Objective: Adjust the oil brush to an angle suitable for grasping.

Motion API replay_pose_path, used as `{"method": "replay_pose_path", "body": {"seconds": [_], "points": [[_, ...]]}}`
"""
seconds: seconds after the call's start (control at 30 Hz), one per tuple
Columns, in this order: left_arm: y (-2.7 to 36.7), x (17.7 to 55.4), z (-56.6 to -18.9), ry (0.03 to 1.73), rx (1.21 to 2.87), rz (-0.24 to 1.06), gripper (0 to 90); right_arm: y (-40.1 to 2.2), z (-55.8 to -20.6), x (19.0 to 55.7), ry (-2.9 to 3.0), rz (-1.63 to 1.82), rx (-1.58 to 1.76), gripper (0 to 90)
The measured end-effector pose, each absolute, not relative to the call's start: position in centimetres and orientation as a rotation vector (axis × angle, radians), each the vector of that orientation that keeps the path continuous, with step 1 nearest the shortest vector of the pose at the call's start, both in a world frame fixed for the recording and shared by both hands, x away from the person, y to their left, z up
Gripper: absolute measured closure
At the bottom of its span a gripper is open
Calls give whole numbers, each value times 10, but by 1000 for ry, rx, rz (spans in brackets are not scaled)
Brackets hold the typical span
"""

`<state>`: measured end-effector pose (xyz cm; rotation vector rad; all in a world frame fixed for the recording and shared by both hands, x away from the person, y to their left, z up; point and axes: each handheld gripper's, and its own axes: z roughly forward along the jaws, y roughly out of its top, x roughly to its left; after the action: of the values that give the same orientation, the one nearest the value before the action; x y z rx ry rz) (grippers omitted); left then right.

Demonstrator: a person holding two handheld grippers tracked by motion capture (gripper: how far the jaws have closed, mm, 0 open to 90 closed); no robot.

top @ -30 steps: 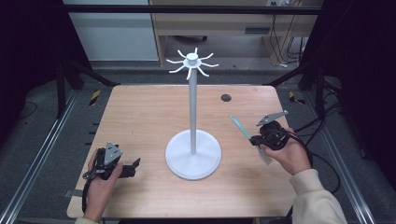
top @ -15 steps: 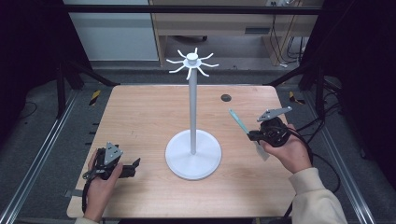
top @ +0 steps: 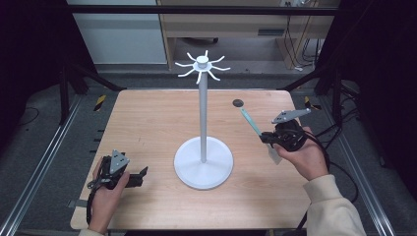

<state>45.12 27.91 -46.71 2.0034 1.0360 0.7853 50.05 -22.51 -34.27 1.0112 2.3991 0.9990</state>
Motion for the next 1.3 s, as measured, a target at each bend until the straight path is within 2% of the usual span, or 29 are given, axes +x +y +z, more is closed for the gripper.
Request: {"method": "replay_pose_path", "body": {"seconds": [1.3], "points": [[280,451,-467,1036,2001,784,32,-212,-292,482,2206,1212,910,823]]}}
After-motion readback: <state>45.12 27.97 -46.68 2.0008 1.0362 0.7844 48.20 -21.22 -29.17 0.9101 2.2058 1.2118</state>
